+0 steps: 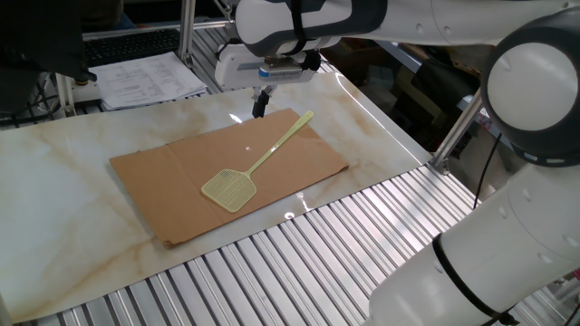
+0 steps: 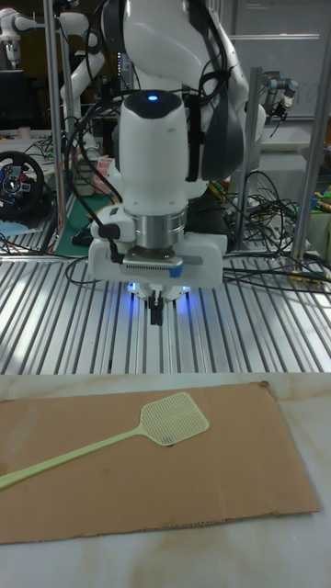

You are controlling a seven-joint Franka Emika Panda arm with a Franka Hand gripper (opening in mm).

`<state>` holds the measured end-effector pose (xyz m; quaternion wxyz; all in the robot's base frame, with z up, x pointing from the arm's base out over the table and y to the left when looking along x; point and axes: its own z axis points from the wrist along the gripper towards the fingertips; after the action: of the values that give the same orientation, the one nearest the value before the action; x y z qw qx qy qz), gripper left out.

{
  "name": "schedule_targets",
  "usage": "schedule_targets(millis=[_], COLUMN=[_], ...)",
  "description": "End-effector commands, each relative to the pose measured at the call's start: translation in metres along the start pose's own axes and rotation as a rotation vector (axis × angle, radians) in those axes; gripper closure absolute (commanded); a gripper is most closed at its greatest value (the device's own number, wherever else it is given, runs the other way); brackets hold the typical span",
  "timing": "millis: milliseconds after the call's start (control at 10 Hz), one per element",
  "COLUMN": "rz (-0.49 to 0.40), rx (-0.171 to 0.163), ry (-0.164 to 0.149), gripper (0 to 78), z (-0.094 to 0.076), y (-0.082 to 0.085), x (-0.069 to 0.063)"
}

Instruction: Swat with a flyswatter

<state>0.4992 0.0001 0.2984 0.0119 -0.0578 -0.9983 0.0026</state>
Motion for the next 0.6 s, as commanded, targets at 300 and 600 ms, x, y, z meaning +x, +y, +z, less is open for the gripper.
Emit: schedule_targets(millis=[300,600], rz=[0.295,0.29], rx=[0.009,0.009], ry=[0.046,0.046], gripper=[77.6,77.6], z=[-0.0003,-0.0003], y=[0.0,0.0], x=[-0.0002,-0.0003])
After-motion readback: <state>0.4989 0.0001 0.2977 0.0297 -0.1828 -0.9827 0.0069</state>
